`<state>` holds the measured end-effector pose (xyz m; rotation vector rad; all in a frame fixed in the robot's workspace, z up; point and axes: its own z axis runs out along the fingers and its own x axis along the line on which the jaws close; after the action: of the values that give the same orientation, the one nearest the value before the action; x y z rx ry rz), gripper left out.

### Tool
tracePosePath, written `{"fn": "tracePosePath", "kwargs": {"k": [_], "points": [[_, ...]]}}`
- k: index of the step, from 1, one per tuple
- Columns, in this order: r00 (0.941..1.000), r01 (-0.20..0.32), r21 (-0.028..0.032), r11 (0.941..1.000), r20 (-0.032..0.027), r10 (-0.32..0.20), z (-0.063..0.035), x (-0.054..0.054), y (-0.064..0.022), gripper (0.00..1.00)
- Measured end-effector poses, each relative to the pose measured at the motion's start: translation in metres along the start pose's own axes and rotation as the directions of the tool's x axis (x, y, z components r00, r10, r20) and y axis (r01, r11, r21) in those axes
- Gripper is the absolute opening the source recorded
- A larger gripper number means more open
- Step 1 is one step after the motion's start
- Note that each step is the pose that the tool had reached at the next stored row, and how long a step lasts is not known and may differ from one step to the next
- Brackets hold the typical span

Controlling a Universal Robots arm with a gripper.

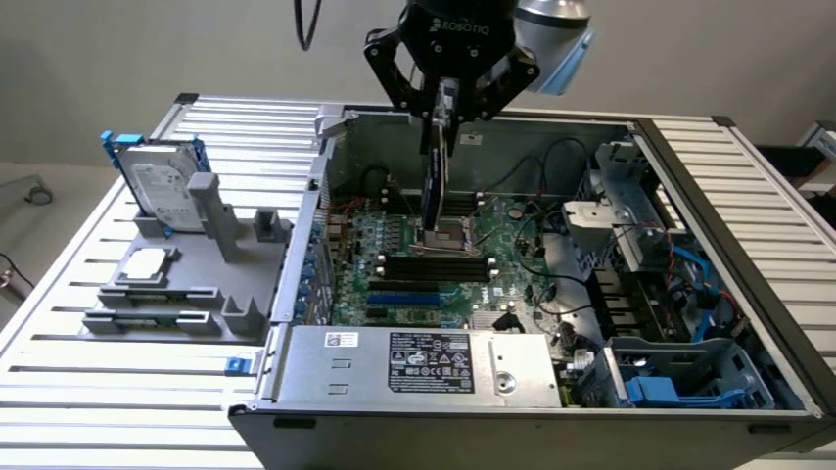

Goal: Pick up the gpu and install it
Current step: 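Pick up the gpu and move the gpu toward the slot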

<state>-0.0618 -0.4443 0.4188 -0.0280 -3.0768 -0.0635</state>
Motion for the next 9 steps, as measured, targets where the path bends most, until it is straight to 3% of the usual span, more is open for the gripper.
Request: {"fn": "tracePosePath", "kwargs": {"k": [2, 4, 5, 9], "points": [[0.9999, 0.002, 0.0000, 1.0000, 0.0168, -0.002, 0.0006, -0.0013, 0.0000, 0.26], [0.9996, 0.005, -0.0006, 1.0000, 0.0288, -0.005, 0.0013, -0.0024, -0.0001, 0.26], [0.9995, 0.006, -0.0033, 1.0000, 0.0313, -0.006, 0.0019, -0.0027, -0.0001, 0.26], [0.9995, 0.006, -0.0040, 1.0000, 0.0299, -0.006, 0.0020, -0.0027, -0.0001, 0.26]]}}
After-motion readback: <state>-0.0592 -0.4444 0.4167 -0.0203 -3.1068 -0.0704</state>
